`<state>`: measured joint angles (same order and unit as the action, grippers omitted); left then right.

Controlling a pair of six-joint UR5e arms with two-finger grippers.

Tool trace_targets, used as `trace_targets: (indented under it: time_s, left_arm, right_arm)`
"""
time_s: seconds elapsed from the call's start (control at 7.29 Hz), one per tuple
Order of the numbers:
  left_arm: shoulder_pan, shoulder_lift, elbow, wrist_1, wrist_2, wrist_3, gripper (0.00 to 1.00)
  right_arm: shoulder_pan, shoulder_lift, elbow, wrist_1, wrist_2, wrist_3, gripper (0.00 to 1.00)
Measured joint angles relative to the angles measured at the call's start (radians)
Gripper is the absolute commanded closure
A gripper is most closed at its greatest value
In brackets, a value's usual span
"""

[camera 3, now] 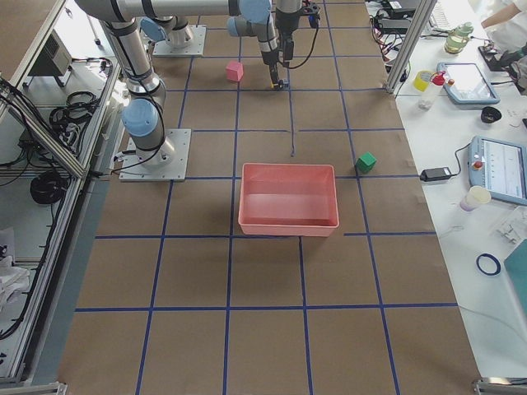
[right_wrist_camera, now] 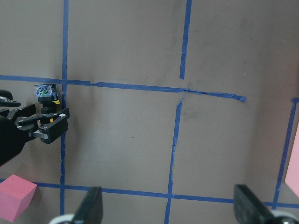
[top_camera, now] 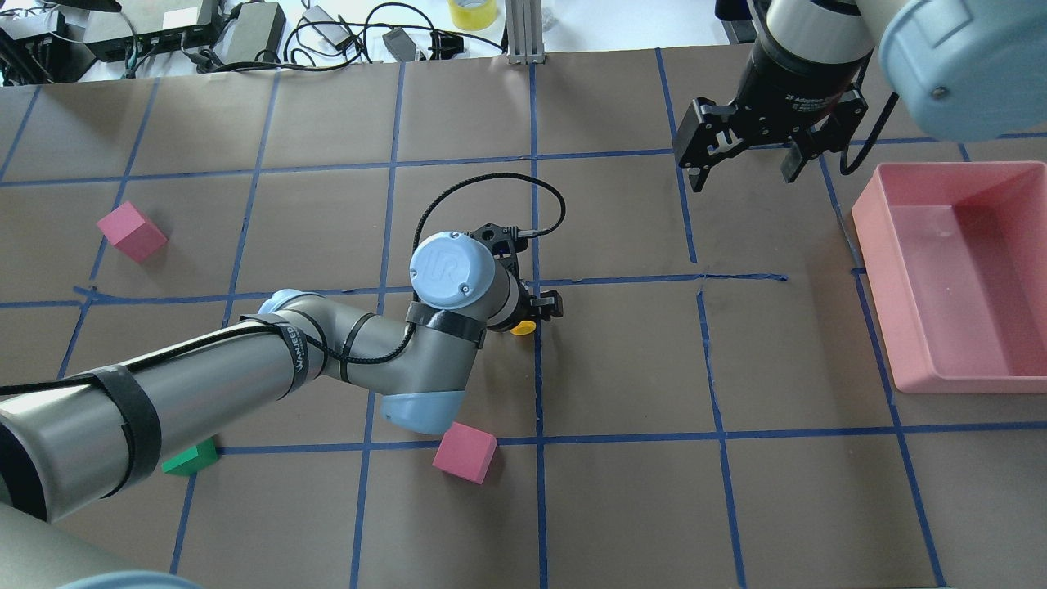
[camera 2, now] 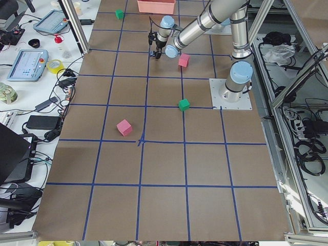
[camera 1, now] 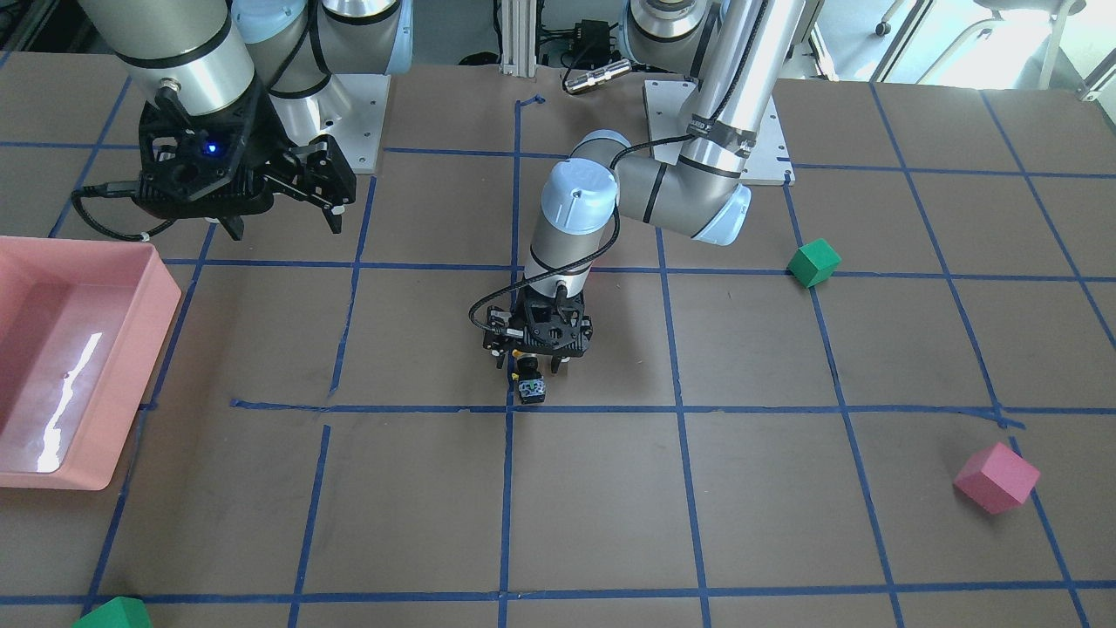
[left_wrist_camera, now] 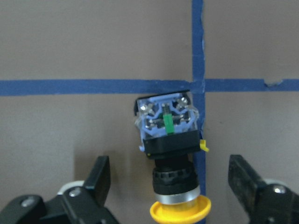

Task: Align button upright
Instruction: 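Reach the left gripper to the switch and grasp it, then lift the switch with the left gripper and stand it upright on the table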

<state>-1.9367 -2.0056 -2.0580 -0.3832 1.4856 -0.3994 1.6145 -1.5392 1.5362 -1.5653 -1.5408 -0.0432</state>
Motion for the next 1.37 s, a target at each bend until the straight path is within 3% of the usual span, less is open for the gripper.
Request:
trace_targets:
  time_s: [0.55,0.69,1.1,1.37]
  left_arm:
    - [-0.004,0.025,0.022,-0.119,-0.028,-0.058,1.0]
    - [0.0,0.037,0.06,-0.224,-0.057,-0.089,1.0]
    - [0.054,0.069,0.246,-0.692,-0.167,-0.22,1.0]
    - [0.127,0.081,0.272,-0.802,-0.31,-0.268,1.0]
  right_arm:
    - [-0.001,0.0,-0.001,0.001,-0.005,-0.001,0.0]
    - [-0.001,0.001,0.0,0.001,-0.005,-0.001,0.0]
    - [-0.001,0.001,0.0,0.001,-0.005,-0.001,0.0]
    - [-0.001,0.001,0.001,0.002,-0.006,-0.001,0.0]
